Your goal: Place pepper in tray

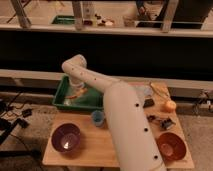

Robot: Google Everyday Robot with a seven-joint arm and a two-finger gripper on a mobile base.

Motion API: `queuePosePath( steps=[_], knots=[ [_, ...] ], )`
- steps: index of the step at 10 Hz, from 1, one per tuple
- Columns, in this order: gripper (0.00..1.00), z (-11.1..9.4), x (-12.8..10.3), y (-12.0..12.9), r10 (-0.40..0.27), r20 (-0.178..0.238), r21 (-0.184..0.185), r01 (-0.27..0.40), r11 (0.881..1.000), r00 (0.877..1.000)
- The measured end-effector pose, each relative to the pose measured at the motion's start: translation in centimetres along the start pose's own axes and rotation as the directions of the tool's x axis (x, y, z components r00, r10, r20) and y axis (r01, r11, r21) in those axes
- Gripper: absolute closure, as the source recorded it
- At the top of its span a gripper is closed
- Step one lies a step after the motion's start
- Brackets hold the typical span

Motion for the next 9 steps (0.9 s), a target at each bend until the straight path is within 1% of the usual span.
queuePosePath(
  steps=[1,3,4,5,9],
  knots=[
    [0.82,0.99,1.58,-0.71,0.040,0.009,0.015,-0.040,0.999,0.999],
    [0.82,1.05,2.41,-0.64,0.060,0.004,0.025,-0.060,0.998,0.998],
    [0.80,1.00,2.53,-0.70,0.060,-0.001,0.028,-0.060,0.998,0.998],
    [0.73,1.01,2.49,-0.70,0.060,0.000,0.028,-0.060,0.998,0.998],
    [0.33,1.03,2.47,-0.65,0.060,0.000,0.026,-0.060,0.998,0.998]
  ],
)
